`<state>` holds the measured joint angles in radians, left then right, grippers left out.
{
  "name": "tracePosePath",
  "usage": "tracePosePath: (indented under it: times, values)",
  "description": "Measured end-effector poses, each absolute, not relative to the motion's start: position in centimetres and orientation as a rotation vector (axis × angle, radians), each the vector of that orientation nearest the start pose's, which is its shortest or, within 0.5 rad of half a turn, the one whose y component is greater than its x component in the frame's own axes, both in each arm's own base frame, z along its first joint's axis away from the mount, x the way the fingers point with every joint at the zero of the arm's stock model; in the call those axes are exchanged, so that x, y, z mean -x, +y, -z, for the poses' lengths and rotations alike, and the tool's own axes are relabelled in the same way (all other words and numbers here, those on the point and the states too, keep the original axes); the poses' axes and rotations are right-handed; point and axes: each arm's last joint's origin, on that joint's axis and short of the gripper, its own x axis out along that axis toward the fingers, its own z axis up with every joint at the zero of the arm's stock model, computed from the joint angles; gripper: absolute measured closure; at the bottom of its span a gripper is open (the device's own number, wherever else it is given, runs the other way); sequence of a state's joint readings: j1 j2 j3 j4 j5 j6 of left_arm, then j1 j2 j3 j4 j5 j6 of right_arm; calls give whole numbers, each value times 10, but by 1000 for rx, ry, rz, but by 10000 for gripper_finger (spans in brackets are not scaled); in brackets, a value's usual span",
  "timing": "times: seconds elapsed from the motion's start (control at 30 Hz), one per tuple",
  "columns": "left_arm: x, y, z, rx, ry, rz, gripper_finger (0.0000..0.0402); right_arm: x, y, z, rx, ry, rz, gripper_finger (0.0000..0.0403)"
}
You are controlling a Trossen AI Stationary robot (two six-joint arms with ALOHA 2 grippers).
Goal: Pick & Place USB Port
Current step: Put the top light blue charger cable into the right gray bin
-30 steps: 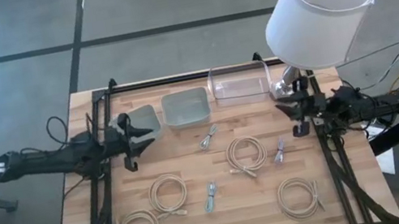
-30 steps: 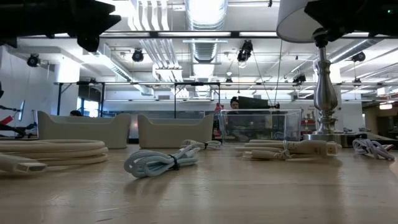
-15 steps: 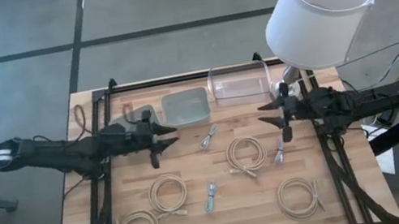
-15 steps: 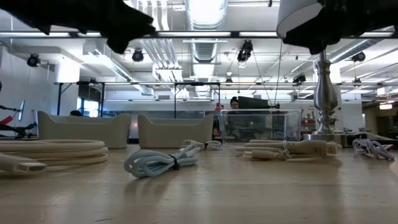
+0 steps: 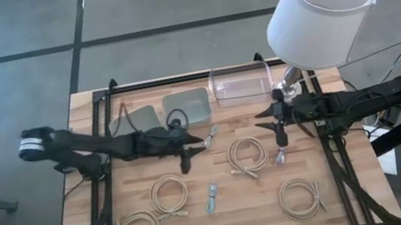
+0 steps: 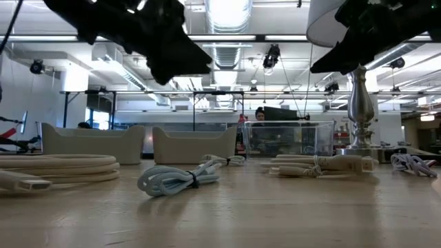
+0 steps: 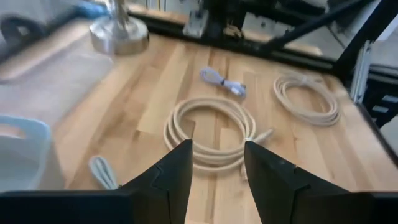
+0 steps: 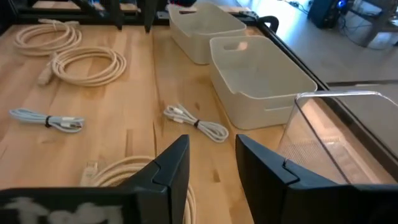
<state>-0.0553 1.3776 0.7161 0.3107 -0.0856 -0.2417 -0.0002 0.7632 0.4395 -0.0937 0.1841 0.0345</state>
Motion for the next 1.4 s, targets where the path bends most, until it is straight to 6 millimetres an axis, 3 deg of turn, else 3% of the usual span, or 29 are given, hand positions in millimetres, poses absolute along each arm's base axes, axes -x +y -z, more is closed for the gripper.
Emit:
tracePosePath:
  times: [0.3, 0.7, 1.17, 1.4]
  values:
    - [-326, -12, -188, 197, 456, -231, 252, -170, -5, -231, 3, 399, 189, 274]
    - [-343, -8, -137, 261, 547, -476, 252, -170, -5, -230, 7, 401, 188, 287]
    - [-346, -6, -114, 282, 578, -570, 257, -170, -5, -230, 11, 399, 187, 295]
    - [-346, -6, -114, 285, 574, -572, 334, -170, -5, -231, 10, 398, 187, 307]
